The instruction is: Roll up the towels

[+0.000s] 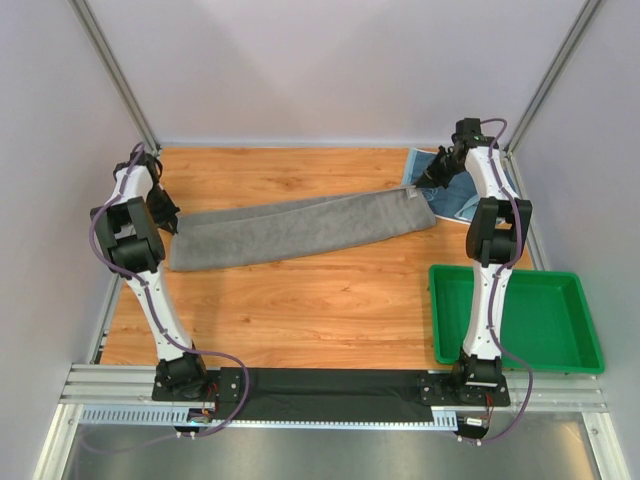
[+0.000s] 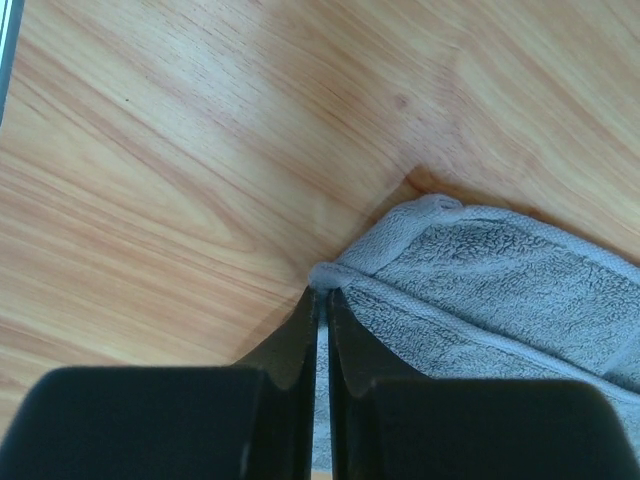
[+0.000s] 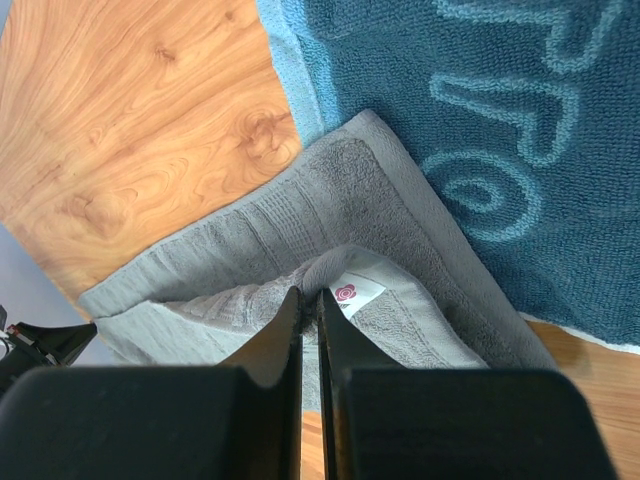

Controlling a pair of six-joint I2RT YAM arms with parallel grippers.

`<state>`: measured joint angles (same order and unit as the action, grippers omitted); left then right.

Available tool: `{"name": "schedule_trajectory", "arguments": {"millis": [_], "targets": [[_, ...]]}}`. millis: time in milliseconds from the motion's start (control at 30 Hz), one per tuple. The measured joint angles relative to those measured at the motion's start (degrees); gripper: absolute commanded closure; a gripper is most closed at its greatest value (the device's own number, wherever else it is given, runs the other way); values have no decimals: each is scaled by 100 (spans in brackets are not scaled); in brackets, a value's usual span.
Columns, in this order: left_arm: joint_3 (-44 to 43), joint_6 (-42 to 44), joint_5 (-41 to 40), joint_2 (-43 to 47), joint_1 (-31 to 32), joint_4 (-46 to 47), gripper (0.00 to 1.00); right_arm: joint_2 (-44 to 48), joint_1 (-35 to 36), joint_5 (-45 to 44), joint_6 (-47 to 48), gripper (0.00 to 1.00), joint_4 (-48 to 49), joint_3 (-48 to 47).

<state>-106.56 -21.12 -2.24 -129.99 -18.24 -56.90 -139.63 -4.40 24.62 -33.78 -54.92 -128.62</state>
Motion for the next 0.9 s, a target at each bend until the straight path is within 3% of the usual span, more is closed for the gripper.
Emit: {"name": "schedule_trajectory", "arguments": {"millis": [367, 900], "targets": [[26, 22, -22, 44, 4, -42, 100, 0, -13, 0, 17, 100, -11, 33], [278, 68, -37, 946, 7, -214, 100, 0, -35, -4, 79, 100, -109, 37]]}}
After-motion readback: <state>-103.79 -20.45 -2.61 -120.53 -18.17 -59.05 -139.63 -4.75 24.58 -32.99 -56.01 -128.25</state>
